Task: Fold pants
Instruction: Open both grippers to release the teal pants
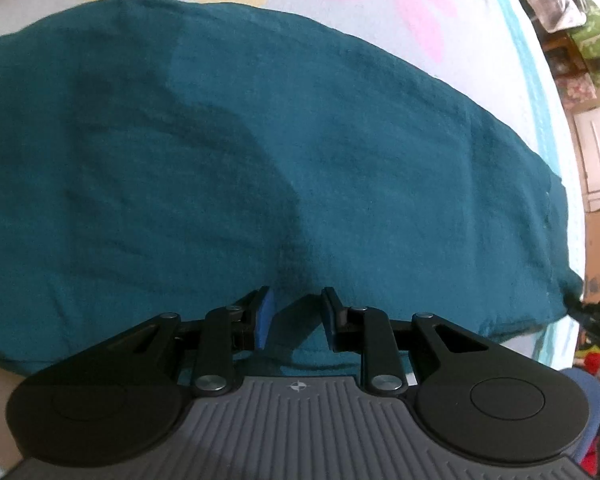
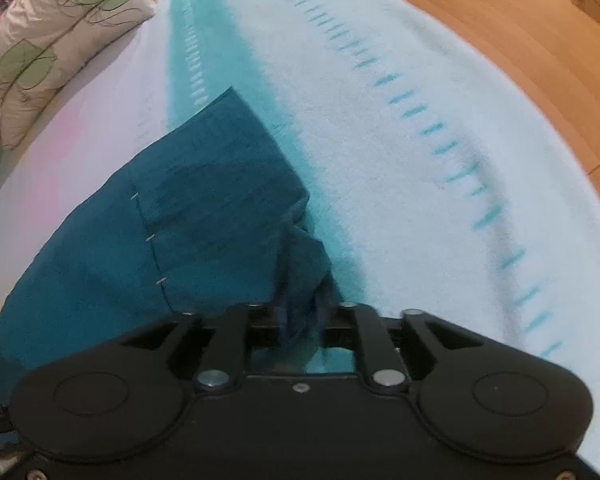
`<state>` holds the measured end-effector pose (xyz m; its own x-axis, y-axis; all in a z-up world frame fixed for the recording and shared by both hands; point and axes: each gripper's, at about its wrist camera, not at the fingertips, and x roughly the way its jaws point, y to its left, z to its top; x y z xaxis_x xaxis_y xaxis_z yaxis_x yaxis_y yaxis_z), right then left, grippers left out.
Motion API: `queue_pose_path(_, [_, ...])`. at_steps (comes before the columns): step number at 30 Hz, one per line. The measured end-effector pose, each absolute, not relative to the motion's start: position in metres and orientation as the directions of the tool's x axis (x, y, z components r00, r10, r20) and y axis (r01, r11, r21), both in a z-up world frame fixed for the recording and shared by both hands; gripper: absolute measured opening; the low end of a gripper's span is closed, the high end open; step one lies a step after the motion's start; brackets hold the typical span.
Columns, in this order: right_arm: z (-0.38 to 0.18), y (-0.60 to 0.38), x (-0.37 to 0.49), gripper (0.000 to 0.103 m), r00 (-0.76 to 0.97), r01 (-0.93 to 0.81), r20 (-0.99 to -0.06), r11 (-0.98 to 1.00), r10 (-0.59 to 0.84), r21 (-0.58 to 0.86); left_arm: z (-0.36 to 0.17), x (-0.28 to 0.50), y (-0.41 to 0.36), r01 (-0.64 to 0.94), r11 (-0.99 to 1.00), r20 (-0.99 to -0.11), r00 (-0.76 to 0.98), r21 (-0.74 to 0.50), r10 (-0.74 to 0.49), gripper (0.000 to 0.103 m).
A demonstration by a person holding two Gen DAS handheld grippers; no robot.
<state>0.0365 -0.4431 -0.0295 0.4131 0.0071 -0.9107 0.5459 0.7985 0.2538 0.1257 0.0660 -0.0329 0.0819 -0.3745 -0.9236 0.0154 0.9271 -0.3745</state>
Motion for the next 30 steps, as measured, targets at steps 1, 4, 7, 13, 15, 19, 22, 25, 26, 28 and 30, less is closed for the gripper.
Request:
queue_pose_path(1, [-0.022, -0.441, 0.038, 0.047, 0.424, 0.548, -0.906, 0.802, -0.021, 0.237, -0.028, 0.126, 0.067, 0.016, 0.927, -0.923, 0.089, -0.376, -0.375, 0.025])
queue_pose_path(4, [0.007, -0.424, 0.044, 0.047, 0.484, 0.485, -0.873, 0.848, -0.057, 0.213, -0.007, 0.124, 0.073, 0.050, 0.940, -0.930, 0.137, -0.337, -0.341, 0.025])
queue_pose_path(7, [0.034, -0.386, 0.056, 0.047, 0.545, 0.340, -0.838, 0.915, -0.003, 0.218, 0.013, 0.120, 0.086, 0.084, 0.954, -0.937, 0.184, -0.286, -0.297, 0.026])
queue_pose_path(13, [0.052, -0.249, 0.080, 0.047, 0.571, -0.105, -0.793, 0.977, 0.212, 0.185, 0.034, 0.112, 0.101, 0.077, 0.964, -0.940, 0.217, -0.254, -0.265, 0.026])
queue_pose_path(15, [0.044, -0.203, 0.084, 0.047, 0.535, -0.245, -0.795, 0.953, 0.286, 0.178, 0.037, 0.110, 0.105, 0.067, 0.965, -0.936, 0.238, -0.252, -0.261, 0.026])
queue_pose_path(19, [0.020, -0.110, 0.080, 0.041, 0.450, -0.507, -0.817, 0.856, 0.362, 0.100, 0.030, 0.107, 0.106, 0.052, 0.968, -0.935, 0.252, -0.244, -0.249, 0.026])
queue_pose_path(22, [-0.001, -0.070, 0.079, 0.041, 0.394, -0.608, -0.825, 0.788, 0.405, 0.097, 0.023, 0.112, 0.117, 0.005, 0.959, -0.931, 0.239, -0.283, -0.276, 0.026])
queue_pose_path(25, [-0.016, -0.042, 0.074, 0.041, 0.388, -0.688, -0.829, 0.725, 0.403, 0.031, 0.019, 0.120, 0.137, -0.079, 0.931, -0.915, 0.233, -0.356, -0.330, 0.026])
queue_pose_path(26, [-0.021, -0.033, 0.072, 0.041, 0.384, -0.716, -0.834, 0.699, 0.396, 0.002, 0.017, 0.122, 0.142, -0.106, 0.924, -0.911, 0.238, -0.368, -0.336, 0.026])
queue_pose_path(28, [-0.030, -0.023, 0.068, 0.042, 0.372, -0.760, -0.841, 0.650, 0.393, -0.032, 0.015, 0.126, 0.149, -0.140, 0.912, -0.906, 0.247, -0.384, -0.344, 0.026])
queue_pose_path(30, [-0.038, -0.015, 0.064, 0.042, 0.359, -0.790, -0.848, 0.611, 0.389, -0.055, 0.015, 0.128, 0.157, -0.166, 0.898, -0.899, 0.249, -0.407, -0.361, 0.026])
